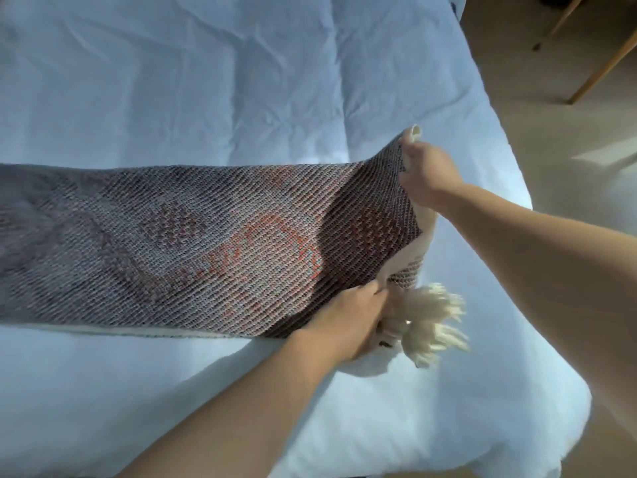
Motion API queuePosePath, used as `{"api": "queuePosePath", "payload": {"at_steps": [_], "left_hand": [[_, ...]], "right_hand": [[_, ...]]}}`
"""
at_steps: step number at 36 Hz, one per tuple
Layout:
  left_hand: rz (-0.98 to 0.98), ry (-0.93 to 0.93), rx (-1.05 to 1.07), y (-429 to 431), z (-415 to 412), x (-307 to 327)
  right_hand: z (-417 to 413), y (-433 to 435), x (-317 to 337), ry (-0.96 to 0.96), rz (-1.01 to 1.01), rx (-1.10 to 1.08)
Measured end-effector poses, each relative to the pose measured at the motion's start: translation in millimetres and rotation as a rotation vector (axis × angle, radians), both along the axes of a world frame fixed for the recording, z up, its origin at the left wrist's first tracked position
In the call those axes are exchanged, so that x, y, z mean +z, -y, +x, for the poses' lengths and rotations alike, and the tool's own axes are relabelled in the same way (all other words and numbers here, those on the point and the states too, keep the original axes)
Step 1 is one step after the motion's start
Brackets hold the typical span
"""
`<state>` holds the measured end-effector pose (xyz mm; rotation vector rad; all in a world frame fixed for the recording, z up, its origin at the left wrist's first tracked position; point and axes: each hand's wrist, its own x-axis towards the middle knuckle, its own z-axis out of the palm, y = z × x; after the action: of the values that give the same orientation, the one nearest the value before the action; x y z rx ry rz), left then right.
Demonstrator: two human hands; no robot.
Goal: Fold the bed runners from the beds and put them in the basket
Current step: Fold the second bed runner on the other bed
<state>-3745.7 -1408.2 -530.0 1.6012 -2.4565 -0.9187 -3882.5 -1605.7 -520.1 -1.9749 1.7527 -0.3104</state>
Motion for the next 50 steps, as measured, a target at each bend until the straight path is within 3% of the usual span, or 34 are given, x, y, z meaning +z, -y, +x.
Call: {"api": "queuePosePath", "payload": {"at_steps": [6, 13, 18, 25, 36, 50], "left_hand": [[0.065, -0.118, 0.067, -26.6, 69.1, 53.7], [0.074, -0.006, 0.227, -63.8, 156.3, 108.9], [0.070, -0.023, 0.319, -92.5, 216.3, 146.0], [0.014, -0.002, 0.290, -118.7, 302.5, 175.2], [-0.082, 0.020, 0.271, -132.5, 416.9, 209.0], [-0.059, 0.033, 0.404, -147.0, 478.3, 227.6]], "right_hand": [[41.6, -3.9, 55.7, -0.133, 0.036, -0.001], [123.4, -32.3, 125.8, -0.105, -0.006, 0.039], [190.3, -56.4, 172.2, -0.071, -0.020, 0.095], [280.7, -83.9, 223.1, -0.087, -0.019, 0.050], [386.9, -103.6, 254.3, -0.039, -0.015, -0.015], [474.0, -98.1, 258.6, 0.069, 0.011, 0.094]]}}
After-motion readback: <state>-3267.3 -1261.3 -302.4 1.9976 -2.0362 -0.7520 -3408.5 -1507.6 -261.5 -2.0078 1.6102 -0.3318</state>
